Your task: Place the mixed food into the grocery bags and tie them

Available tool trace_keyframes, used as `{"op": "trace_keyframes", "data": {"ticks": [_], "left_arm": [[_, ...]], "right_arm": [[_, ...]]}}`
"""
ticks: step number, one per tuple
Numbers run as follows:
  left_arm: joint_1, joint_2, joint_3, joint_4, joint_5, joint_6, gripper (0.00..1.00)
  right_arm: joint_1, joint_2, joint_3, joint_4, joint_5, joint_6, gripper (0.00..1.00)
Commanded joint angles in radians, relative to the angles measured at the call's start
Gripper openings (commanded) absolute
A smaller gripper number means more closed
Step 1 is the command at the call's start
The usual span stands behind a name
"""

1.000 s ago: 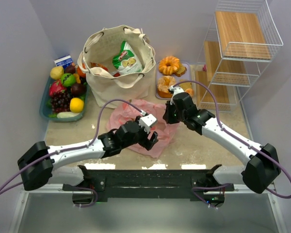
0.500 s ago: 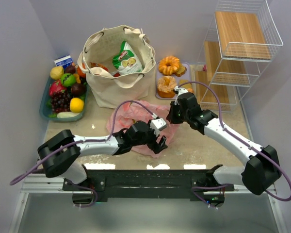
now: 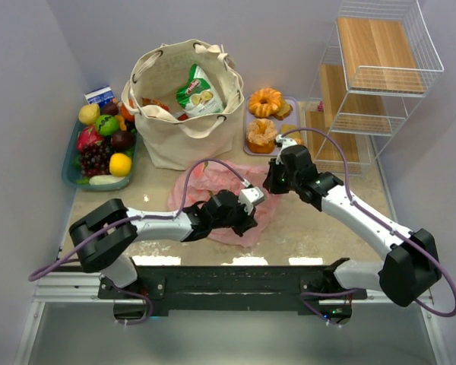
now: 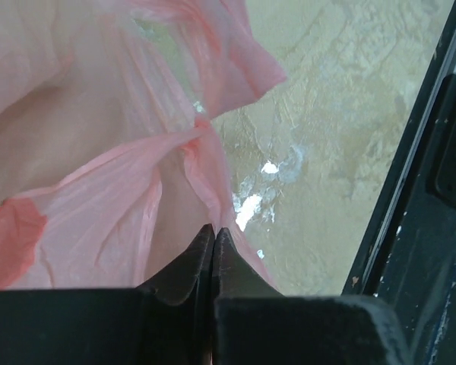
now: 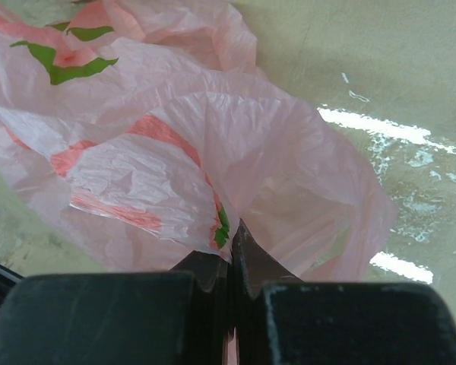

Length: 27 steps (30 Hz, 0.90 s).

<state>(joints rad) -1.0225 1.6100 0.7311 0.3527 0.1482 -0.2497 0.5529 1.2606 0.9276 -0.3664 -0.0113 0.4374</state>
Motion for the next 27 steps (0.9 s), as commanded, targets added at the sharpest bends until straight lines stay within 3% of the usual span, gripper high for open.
{"op": "trace_keyframes", "data": {"ticks": [1,10,16,24,27], "left_arm": [[0.001,-0.183,-0.031,0.026,-0.074,0.035,0.00],[0.015,-0.641,-0.163,-0.227,-0.433,0.047,0.00],[0.022,-0.887,-0.156,-0.391,-0.633,0.055,0.00],[0.027,-1.016,-0.138,-0.403,-0.686,0.176,0.00],[0.027,-1.035,-0.111,-0.416,-0.783,0.190,0.00]], "right_arm": [[-0.043,-0.033,0.001,-0.003,0.031,-0.028,0.00],[-0.119,-0.026,-0.006,-0.025,0.086,-0.065,0.00],[-0.122,0.008,-0.012,-0.054,0.110,-0.083,0.00],[-0.120,0.026,0.022,-0.098,-0.036,-0.124,0.01],[-0.122,0.005,0.063,-0.146,-0.055,-0.147,0.11]]}}
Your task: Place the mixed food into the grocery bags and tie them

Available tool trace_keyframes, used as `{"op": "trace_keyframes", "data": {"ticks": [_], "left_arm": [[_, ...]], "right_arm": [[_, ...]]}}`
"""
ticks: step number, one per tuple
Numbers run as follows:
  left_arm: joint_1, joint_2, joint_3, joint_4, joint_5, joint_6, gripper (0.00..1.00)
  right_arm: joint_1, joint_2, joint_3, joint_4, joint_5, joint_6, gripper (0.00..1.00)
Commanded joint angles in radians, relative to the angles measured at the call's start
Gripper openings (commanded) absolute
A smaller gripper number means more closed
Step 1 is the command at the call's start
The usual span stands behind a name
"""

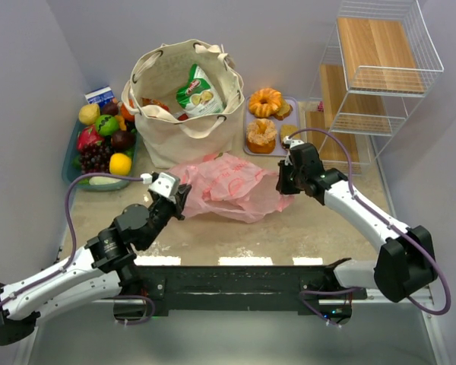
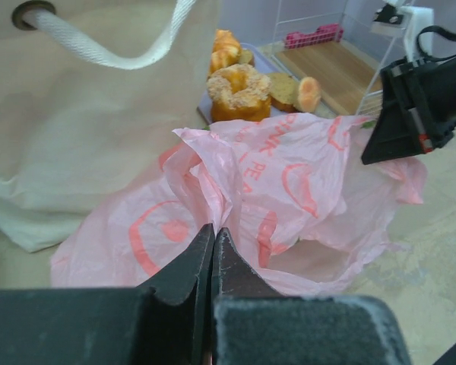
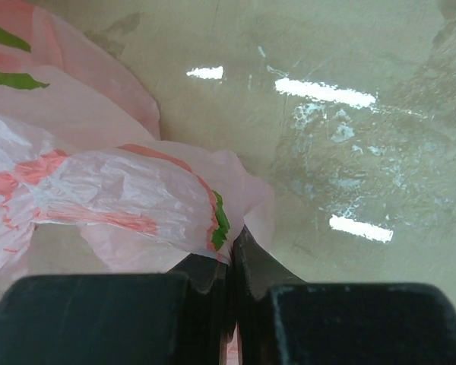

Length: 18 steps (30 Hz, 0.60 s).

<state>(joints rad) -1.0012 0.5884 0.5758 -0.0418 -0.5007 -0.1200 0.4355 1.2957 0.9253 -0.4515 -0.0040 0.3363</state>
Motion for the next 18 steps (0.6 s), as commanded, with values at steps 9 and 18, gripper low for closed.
{"op": "trace_keyframes", "data": {"ticks": [9,18], "left_arm": [[0.006,-0.048,0.019,0.106,-0.234,0.204,0.00],[0.006,0.051,-0.074,0.213,-0.254,0.227,0.00]], "right_arm": [[-0.003,-0.234,0.083,0.094,-0.330,-0.069,0.90],[-0.004,0.014,0.383,0.080,-0.137,-0.006,0.95]]}}
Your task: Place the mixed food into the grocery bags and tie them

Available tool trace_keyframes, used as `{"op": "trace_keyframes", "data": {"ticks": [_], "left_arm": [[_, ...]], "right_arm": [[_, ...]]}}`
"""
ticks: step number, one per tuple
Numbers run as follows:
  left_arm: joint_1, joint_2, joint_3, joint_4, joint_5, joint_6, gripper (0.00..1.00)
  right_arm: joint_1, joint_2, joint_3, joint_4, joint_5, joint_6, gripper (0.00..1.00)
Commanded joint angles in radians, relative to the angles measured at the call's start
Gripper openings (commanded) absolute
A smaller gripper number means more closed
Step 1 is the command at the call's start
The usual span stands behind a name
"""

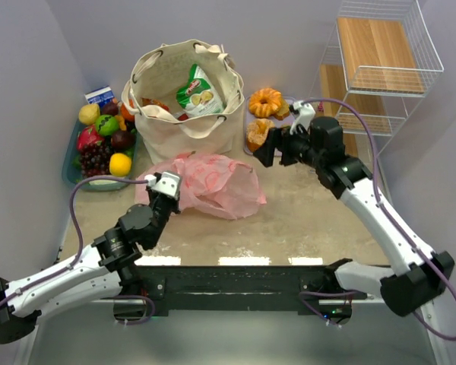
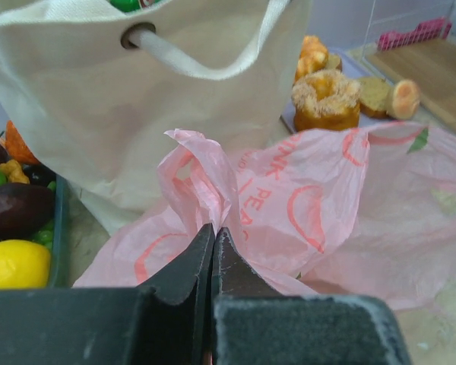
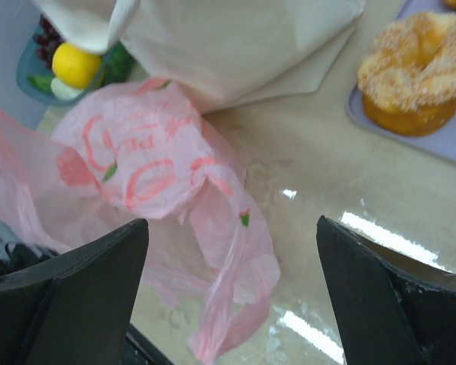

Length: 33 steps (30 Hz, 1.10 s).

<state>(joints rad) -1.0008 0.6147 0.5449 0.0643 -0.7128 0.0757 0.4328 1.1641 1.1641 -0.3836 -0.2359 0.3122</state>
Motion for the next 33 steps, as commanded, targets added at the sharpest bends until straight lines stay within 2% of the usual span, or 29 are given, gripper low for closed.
{"op": "trace_keyframes", "data": {"ticks": [1,2,7,16,22,26,29,30,32,33], "left_arm": [[0.005,0.023,-0.055,0.121,-0.045,0.033,0.00],[0.005,0.022,-0.068,0.150,-0.045,0.036,0.00],[0.005,-0.032,-0.161,0.224,-0.076,0.055,0.00],[0.005,-0.112,-0.284,0.318,-0.097,0.068,0.00],[0.005,-0.098,-0.283,0.325,-0.094,0.079,0.00],[0.005,-0.073,-0.278,0.327,-0.091,0.081,0.00],[0.005,-0.058,-0.275,0.328,-0.090,0.082,0.00],[0.005,-0.058,-0.273,0.328,-0.089,0.082,0.00],[0.005,-0.052,-0.258,0.322,-0.088,0.079,0.00],[0.005,-0.050,-0.243,0.313,-0.085,0.069,0.00]], "right_arm": [[-0.003,0.179,0.173,0.005,0.121,0.013,0.95],[-0.002,0.221,0.204,-0.007,0.200,0.001,0.95],[-0.011,0.437,0.333,-0.031,0.366,-0.050,0.98],[-0.095,0.735,0.525,-0.047,0.340,-0.015,0.97],[-0.140,0.927,0.658,-0.054,0.333,-0.001,0.96],[-0.146,1.032,0.723,-0.054,0.271,-0.002,0.93],[-0.147,1.074,0.723,-0.052,0.239,0.001,0.85],[-0.146,1.068,0.715,-0.046,0.239,0.005,0.75],[-0.146,1.050,0.678,-0.018,0.221,0.005,0.64],[-0.147,1.027,0.671,-0.012,0.222,0.002,0.50]]}}
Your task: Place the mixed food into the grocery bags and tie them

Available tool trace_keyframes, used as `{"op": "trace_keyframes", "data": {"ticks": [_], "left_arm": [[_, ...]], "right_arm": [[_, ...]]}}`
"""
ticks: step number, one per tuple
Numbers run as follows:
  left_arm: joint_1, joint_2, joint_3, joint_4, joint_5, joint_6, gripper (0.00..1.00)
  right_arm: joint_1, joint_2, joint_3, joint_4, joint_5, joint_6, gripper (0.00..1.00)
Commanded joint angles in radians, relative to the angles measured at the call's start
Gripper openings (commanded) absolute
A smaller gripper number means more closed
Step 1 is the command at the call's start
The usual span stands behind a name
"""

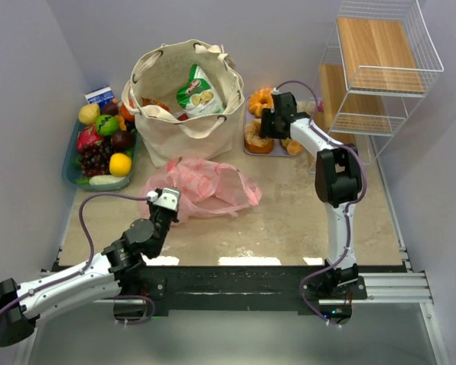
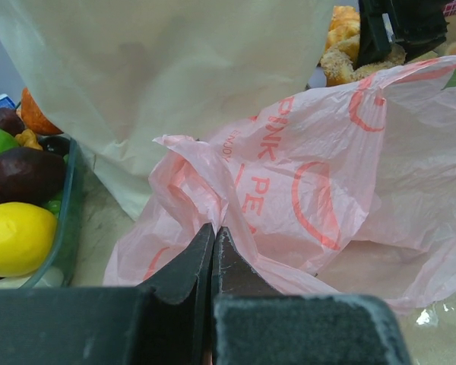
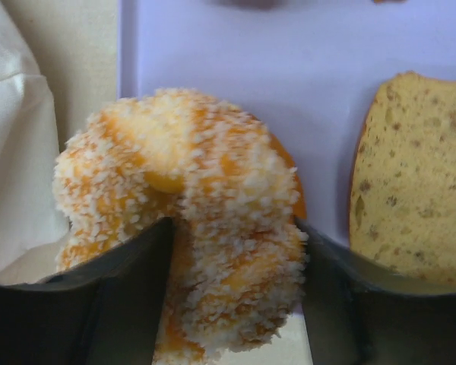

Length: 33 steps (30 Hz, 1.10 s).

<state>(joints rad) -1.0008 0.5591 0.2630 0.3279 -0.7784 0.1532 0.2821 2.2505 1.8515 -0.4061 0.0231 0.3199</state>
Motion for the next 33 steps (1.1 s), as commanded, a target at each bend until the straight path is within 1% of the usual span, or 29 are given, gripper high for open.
{"op": "trace_keyframes", "data": {"ticks": [1,3,4,6,7,8,11,12,14,15,16,17,19,20,22,24,25,26,28,30,33], "left_arm": [[0.005,0.004,0.060,-0.001,-0.012,-0.027,0.00],[0.005,-0.001,0.128,-0.041,0.036,-0.073,0.00],[0.005,-0.002,0.169,-0.084,0.057,-0.084,0.00],[0.005,-0.001,0.203,-0.124,0.094,-0.112,0.00],[0.005,0.004,0.232,-0.165,0.102,-0.119,0.00],[0.005,0.007,0.248,-0.188,0.114,-0.135,0.00],[0.005,0.021,0.300,-0.277,0.142,-0.145,0.00],[0.004,0.024,0.312,-0.317,0.148,-0.177,0.00],[0.005,0.028,0.338,-0.361,0.163,-0.190,0.00],[0.005,0.027,0.340,-0.374,0.165,-0.193,0.00],[0.004,0.024,0.335,-0.374,0.163,-0.196,0.00],[0.004,0.019,0.331,-0.369,0.165,-0.198,0.00],[0.004,0.016,0.331,-0.369,0.169,-0.201,0.00],[0.005,0.018,0.332,-0.374,0.171,-0.202,0.00],[0.004,0.010,0.338,-0.391,0.165,-0.214,0.00],[0.005,0.004,0.338,-0.398,0.159,-0.219,0.00],[0.005,-0.002,0.341,-0.405,0.156,-0.225,0.00],[0.005,-0.005,0.343,-0.411,0.150,-0.231,0.00],[0.005,-0.014,0.347,-0.431,0.146,-0.242,0.00],[0.005,-0.021,0.346,-0.450,0.148,-0.244,0.00],[0.005,-0.024,0.363,-0.490,0.139,-0.260,0.00]], "right_arm": [[0.003,-0.075,-0.020,0.015,-0.034,-0.013,0.41],[0.003,-0.107,-0.020,0.010,-0.025,-0.025,0.26],[0.003,-0.149,-0.015,0.003,-0.025,-0.031,0.15],[0.005,-0.196,-0.011,-0.005,-0.005,-0.035,0.07],[0.003,-0.250,-0.015,-0.005,-0.006,-0.036,0.03],[0.005,-0.284,-0.021,-0.002,-0.008,-0.035,0.01],[0.006,-0.419,-0.087,0.030,-0.020,-0.027,0.00],[0.009,-0.454,-0.115,0.044,-0.043,-0.015,0.00],[0.015,-0.572,-0.207,0.101,-0.084,-0.001,0.00],[0.020,-0.616,-0.242,0.125,-0.106,0.011,0.00],[0.029,-0.655,-0.314,0.182,-0.147,0.018,0.00],[0.038,-0.733,-0.349,0.212,-0.176,0.028,0.00],[0.070,-0.796,-0.443,0.291,-0.231,0.039,0.00],[0.086,-0.848,-0.465,0.305,-0.285,0.044,0.00],[0.155,-0.882,-0.512,0.311,-0.314,0.041,0.00],[0.215,-0.905,-0.546,0.320,-0.382,0.050,0.00],[0.224,-0.907,-0.584,0.344,-0.414,0.065,0.00],[0.233,-0.910,-0.609,0.366,-0.480,0.108,0.00],[0.253,-0.901,-0.676,0.427,-0.518,0.137,0.00],[0.270,-0.875,-0.702,0.409,-0.502,0.140,0.00],[0.275,-0.858,-0.725,0.319,-0.432,0.094,0.00]]}}
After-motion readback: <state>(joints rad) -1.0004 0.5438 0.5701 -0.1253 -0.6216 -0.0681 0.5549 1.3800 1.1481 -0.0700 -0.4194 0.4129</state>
